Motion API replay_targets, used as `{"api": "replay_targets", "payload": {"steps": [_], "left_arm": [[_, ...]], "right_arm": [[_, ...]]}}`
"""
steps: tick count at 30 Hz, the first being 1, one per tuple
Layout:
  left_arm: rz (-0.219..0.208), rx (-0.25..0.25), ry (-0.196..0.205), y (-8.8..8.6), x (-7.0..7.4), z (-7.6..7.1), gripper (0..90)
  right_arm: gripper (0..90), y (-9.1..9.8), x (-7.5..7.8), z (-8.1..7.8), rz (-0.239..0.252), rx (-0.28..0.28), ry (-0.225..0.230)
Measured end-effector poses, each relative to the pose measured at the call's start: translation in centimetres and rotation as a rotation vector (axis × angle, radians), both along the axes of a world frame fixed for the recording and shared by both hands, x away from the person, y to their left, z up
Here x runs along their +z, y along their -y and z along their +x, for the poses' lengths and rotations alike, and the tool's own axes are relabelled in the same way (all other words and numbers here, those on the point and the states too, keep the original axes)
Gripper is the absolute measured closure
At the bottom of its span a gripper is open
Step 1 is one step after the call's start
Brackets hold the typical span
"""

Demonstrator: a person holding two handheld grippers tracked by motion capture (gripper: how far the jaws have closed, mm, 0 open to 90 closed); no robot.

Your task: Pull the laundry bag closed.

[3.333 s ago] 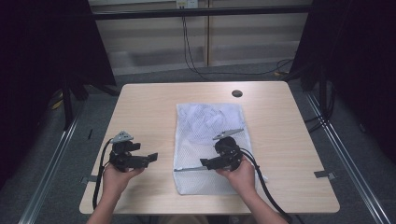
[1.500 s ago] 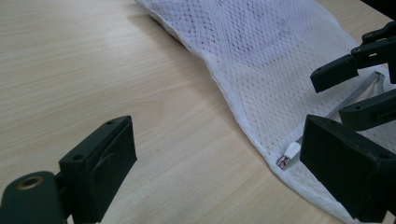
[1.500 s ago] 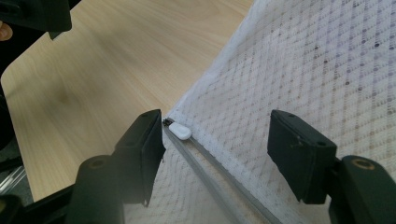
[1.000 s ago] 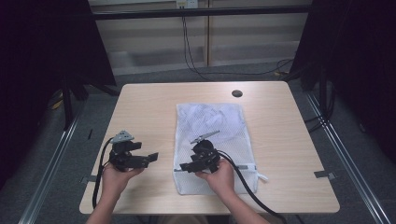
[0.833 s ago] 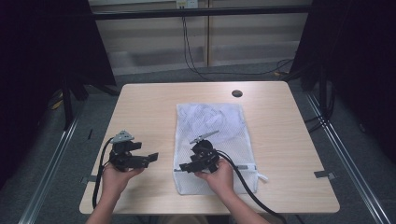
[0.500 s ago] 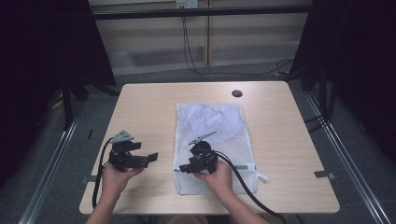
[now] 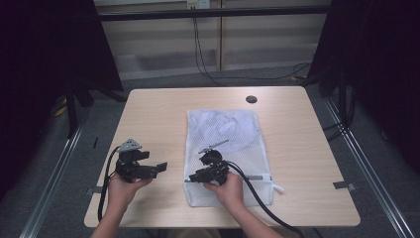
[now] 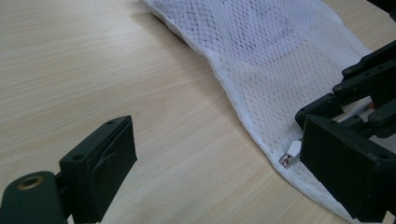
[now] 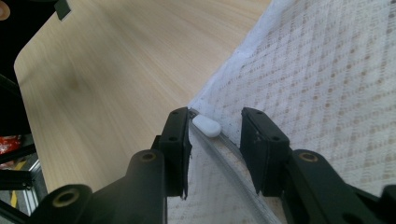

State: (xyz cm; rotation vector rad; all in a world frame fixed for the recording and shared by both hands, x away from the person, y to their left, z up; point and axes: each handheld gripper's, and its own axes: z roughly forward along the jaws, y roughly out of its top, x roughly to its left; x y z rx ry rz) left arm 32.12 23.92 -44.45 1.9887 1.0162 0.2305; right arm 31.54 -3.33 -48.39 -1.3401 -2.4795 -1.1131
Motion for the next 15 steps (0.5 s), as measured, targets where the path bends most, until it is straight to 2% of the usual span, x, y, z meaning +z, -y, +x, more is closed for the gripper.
{"api": "replay_targets", "payload": {"steps": [5,7,12,15], "left_arm": [[0.009,-0.010,-0.002,0.01,-0.07,0.04,10.6],[0.008,-0.008,-0.001,0.00,-0.06,0.04,10.6],[0.005,-0.009,-0.005,-0.05,-0.08,0.08,10.6],[0.004,-0.008,-0.004,-0.10,-0.05,0.09,10.6]], "right_arm": [[66.7,-0.36,-0.24,0.07,-0.004,0.000,-0.030],[67.5,-0.39,-0.34,0.15,-0.001,0.004,-0.017],[73.9,-0.60,-0.52,0.29,0.010,0.003,-0.031],[74.1,-0.78,-0.38,0.25,0.017,-0.006,-0.039]]}}
